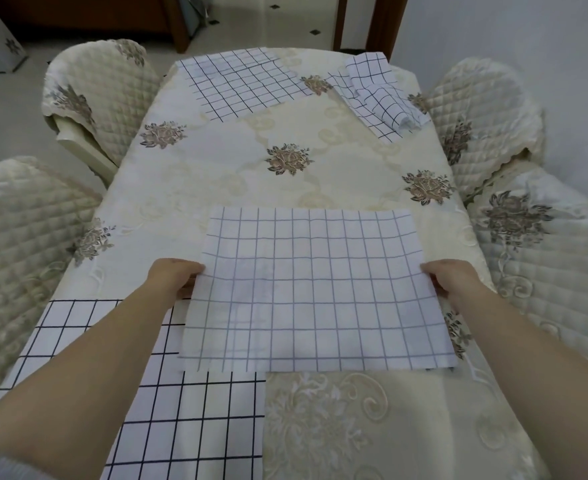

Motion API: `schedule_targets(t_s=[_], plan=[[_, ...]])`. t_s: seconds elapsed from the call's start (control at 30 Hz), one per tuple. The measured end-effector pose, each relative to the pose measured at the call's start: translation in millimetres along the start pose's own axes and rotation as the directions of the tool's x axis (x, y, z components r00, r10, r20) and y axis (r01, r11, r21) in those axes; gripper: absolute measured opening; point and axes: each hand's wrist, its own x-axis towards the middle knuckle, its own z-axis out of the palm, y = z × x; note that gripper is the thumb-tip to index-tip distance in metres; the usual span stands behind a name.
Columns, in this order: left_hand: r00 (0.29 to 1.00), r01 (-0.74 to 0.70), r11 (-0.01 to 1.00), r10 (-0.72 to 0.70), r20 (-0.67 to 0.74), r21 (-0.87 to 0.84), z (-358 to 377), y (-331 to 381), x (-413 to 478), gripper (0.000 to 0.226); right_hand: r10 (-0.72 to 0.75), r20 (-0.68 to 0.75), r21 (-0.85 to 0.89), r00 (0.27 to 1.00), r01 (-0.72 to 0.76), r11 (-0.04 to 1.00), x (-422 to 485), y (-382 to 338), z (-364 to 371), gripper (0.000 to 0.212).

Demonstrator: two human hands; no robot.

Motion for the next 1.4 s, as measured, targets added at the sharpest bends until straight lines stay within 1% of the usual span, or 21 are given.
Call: schedule_targets(t_s=[0.03, 0.1, 0.17, 0.3, 0.43, 0.6, 0.77, 0.97, 1.07, 1.13, 1.2, 1.3, 1.33, 1.4], plan=[[1.0, 0.0, 1.0, 0.0, 0.011, -0.008, 0, 3, -2, 0.015, 0.007, 0.012, 0.047, 1.0, -0.008, 0.999, -2, -3, 0, 0.008], [1.0, 0.0, 1.0, 0.001, 0.031, -0.031, 2, 9, -6, 0.008, 0.021, 0.046, 0.125, 0.999, -0.027, 0.992, -5, -10, -1, 0.014], [0.999, -0.006, 0.998, 0.009, 0.046, -0.066, 5, 18, -10, 0.007, 0.022, 0.086, 0.183, 0.996, -0.037, 0.982, -12, -19, 1, 0.015], [0.995, -0.024, 0.995, 0.033, 0.089, -0.098, 11, 38, -22, 0.01, -0.033, 0.162, 0.24, 0.986, -0.007, 0.971, -25, -37, 9, 0.005], [0.985, -0.097, 0.988, 0.113, 0.127, -0.123, 26, 60, -44, 0.006, -0.101, 0.205, 0.257, 0.974, 0.046, 0.965, -50, -59, 21, 0.008], [0.964, -0.178, 0.974, 0.201, 0.174, -0.137, 50, 80, -82, 0.005, -0.202, 0.213, 0.278, 0.956, 0.139, 0.95, -92, -82, 42, 0.016], [0.929, -0.213, 0.961, 0.254, 0.268, -0.175, 82, 93, -124, 0.001, -0.253, 0.304, 0.34, 0.918, 0.144, 0.929, -125, -91, 66, 0.012], [0.898, -0.24, 0.951, 0.295, 0.327, -0.196, 114, 90, -152, 0.003, -0.335, 0.317, 0.324, 0.887, 0.231, 0.918, -149, -89, 90, 0.008], [0.901, -0.231, 0.949, 0.292, 0.32, -0.215, 119, 86, -156, 0.003, -0.347, 0.311, 0.331, 0.885, 0.241, 0.912, -152, -85, 91, 0.004], [0.901, -0.198, 0.951, 0.272, 0.337, -0.237, 121, 84, -157, 0.004, -0.345, 0.309, 0.325, 0.886, 0.243, 0.914, -152, -83, 91, 0.005], [0.897, -0.142, 0.949, 0.244, 0.37, -0.28, 121, 83, -157, 0.014, -0.34, 0.289, 0.309, 0.895, 0.25, 0.918, -153, -82, 90, 0.013], [0.887, -0.097, 0.94, 0.23, 0.4, -0.326, 121, 81, -157, 0.028, -0.317, 0.274, 0.272, 0.908, 0.243, 0.931, -156, -82, 89, 0.039], [0.884, -0.091, 0.94, 0.228, 0.409, -0.328, 121, 81, -157, 0.032, -0.317, 0.268, 0.253, 0.91, 0.251, 0.934, -159, -83, 88, 0.041], [0.881, -0.075, 0.941, 0.217, 0.42, -0.329, 121, 80, -157, 0.035, -0.331, 0.253, 0.214, 0.909, 0.281, 0.935, -160, -83, 87, 0.034]])
